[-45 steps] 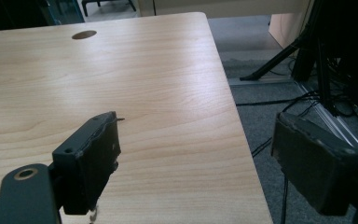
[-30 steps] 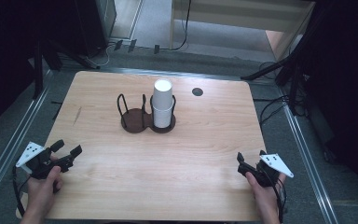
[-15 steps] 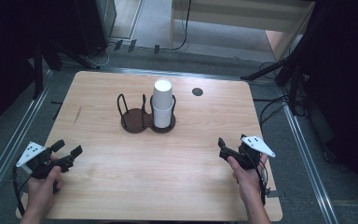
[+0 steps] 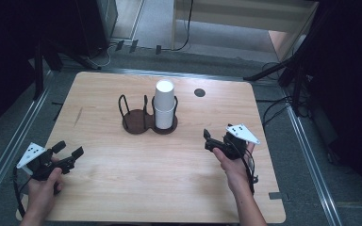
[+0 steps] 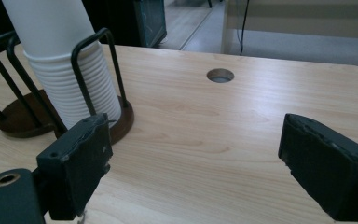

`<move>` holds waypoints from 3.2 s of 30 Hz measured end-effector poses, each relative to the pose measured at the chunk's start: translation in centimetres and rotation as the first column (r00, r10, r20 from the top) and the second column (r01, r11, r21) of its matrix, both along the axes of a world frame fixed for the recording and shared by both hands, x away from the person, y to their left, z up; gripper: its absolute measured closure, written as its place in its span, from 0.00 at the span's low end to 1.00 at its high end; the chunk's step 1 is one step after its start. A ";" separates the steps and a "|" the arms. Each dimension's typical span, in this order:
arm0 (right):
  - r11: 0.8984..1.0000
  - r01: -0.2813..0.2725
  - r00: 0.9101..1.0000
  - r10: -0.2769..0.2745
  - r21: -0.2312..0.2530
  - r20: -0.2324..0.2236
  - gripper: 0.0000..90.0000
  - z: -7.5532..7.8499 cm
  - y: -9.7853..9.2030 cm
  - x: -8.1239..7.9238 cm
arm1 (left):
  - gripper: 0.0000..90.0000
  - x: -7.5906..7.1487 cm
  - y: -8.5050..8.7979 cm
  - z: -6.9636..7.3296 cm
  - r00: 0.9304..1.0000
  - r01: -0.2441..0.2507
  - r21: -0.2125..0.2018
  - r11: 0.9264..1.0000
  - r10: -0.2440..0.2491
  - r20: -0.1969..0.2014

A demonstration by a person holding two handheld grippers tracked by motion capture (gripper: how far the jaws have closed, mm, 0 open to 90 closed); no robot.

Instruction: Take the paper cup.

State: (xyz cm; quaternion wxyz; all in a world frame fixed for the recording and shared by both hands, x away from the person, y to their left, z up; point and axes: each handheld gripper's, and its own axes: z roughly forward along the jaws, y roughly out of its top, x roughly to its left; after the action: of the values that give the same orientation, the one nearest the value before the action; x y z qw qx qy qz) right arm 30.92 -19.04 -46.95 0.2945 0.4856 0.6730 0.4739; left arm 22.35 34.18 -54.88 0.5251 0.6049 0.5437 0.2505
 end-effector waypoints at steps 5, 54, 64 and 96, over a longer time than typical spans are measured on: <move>1.000 -0.023 1.000 0.023 0.000 0.008 0.10 0.6 1.5 0.8 | 0.18 0.0 0.0 0.0 1.000 0.002 -0.001 1.000 -0.002 0.000; 0.988 -0.148 0.989 0.148 0.032 0.000 0.03 2.5 12.3 6.3 | 0.18 0.1 0.1 0.0 1.000 0.011 -0.011 1.000 -0.011 0.000; 0.990 -0.138 0.990 0.138 0.033 0.002 0.03 2.6 13.4 7.4 | 0.18 0.1 0.2 0.0 1.000 0.011 -0.013 1.000 -0.011 0.002; 0.994 -0.113 0.993 0.113 -0.006 0.023 0.29 2.3 16.8 9.6 | 0.19 0.1 0.1 0.0 1.000 0.017 -0.015 1.000 -0.017 0.002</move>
State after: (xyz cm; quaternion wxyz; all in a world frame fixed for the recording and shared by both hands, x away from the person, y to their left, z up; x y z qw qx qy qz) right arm 40.53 -2.20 -44.63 0.2761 0.4405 0.6971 0.4938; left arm 22.49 34.32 -54.88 0.5323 0.6053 0.5399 0.2426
